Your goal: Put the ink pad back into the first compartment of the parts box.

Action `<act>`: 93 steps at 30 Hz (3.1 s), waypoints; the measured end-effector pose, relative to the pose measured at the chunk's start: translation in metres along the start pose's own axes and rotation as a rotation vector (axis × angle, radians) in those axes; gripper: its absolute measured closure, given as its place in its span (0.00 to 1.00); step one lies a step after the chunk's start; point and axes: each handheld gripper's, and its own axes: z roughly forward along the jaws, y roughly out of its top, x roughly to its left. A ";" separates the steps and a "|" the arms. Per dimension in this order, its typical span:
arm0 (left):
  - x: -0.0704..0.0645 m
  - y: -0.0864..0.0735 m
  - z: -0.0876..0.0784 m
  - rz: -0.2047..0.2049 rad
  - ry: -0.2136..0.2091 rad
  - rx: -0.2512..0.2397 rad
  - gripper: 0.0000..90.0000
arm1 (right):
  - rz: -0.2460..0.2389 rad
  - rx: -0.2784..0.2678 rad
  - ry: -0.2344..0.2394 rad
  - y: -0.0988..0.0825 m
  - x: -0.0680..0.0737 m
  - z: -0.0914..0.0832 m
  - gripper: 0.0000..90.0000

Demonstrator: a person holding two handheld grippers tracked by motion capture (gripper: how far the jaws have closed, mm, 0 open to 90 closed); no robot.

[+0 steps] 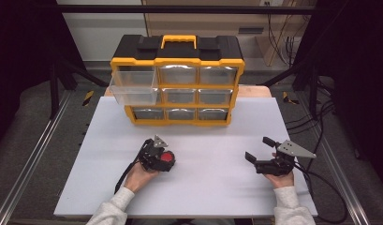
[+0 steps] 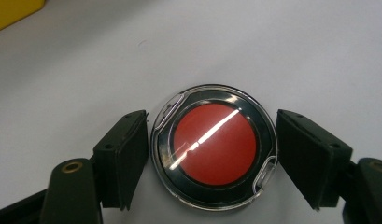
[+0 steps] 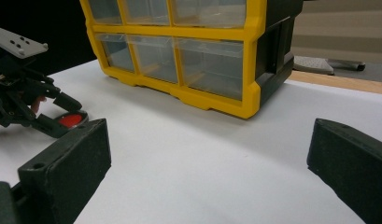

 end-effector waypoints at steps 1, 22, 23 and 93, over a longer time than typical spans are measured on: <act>0.000 0.000 0.000 0.003 -0.001 0.002 0.31 | 0.001 0.000 0.000 0.000 0.000 0.000 0.00; 0.001 0.002 -0.003 0.001 -0.003 -0.005 0.33 | -0.010 0.011 0.001 -0.001 0.000 0.002 0.00; 0.001 0.002 -0.004 0.002 -0.004 -0.006 0.33 | -0.008 0.013 0.002 -0.001 0.000 0.001 0.00; 0.028 0.011 -0.130 -0.079 -0.009 -0.313 0.33 | -0.011 0.031 -0.001 -0.001 0.000 0.002 0.00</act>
